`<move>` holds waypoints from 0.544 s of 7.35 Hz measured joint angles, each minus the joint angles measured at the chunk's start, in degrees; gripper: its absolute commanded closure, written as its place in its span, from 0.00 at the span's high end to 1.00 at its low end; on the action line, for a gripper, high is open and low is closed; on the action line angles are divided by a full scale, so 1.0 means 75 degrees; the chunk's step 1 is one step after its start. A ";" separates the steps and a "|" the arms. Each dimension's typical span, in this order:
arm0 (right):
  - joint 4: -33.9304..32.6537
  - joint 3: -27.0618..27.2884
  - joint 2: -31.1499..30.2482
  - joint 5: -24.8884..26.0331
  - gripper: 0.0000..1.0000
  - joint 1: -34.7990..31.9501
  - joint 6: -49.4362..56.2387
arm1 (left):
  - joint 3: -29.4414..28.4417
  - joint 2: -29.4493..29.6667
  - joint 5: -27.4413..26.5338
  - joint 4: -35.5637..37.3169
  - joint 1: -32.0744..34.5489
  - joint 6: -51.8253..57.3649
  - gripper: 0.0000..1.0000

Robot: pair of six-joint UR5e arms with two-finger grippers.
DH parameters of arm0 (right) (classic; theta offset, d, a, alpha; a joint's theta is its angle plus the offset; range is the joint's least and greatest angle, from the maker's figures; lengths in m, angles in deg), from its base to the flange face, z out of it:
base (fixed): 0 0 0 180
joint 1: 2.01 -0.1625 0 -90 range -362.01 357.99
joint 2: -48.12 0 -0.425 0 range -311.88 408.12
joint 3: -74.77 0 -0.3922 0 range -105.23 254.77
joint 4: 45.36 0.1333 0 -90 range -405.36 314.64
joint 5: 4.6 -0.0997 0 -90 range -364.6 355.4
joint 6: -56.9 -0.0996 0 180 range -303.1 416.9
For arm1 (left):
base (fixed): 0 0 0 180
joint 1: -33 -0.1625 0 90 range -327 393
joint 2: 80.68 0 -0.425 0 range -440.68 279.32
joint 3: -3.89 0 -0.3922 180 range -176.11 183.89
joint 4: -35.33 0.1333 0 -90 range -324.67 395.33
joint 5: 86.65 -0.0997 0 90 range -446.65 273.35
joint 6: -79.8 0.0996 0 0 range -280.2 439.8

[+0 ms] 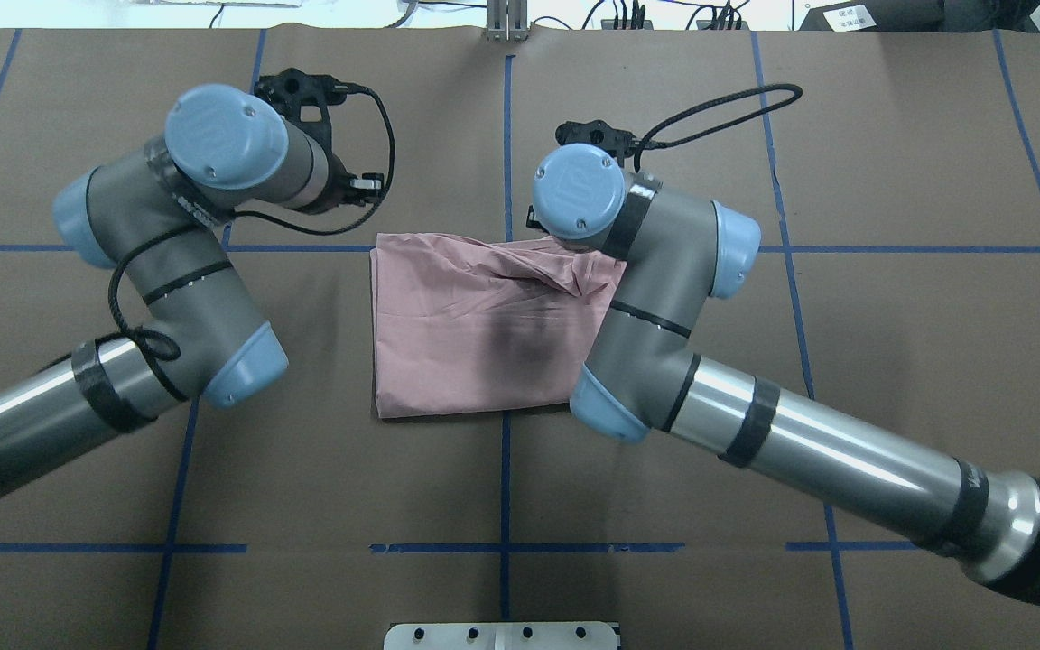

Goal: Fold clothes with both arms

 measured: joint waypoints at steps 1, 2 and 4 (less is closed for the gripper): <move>0.0350 -0.0629 0.0280 -0.0493 1.00 -0.0381 0.0611 | -0.0485 0.0012 0.0403 -0.0483 0.0393 0.0639 1.00; 0.0479 -0.0790 0.0372 -0.1025 1.00 -0.0677 0.1012 | -0.0455 -0.0127 0.0697 -0.0667 0.0579 0.0947 1.00; 0.0391 -0.0194 -0.0001 -0.2000 1.00 -0.1198 0.1702 | 0.0446 -0.0666 0.0988 -0.0466 0.0710 0.1127 1.00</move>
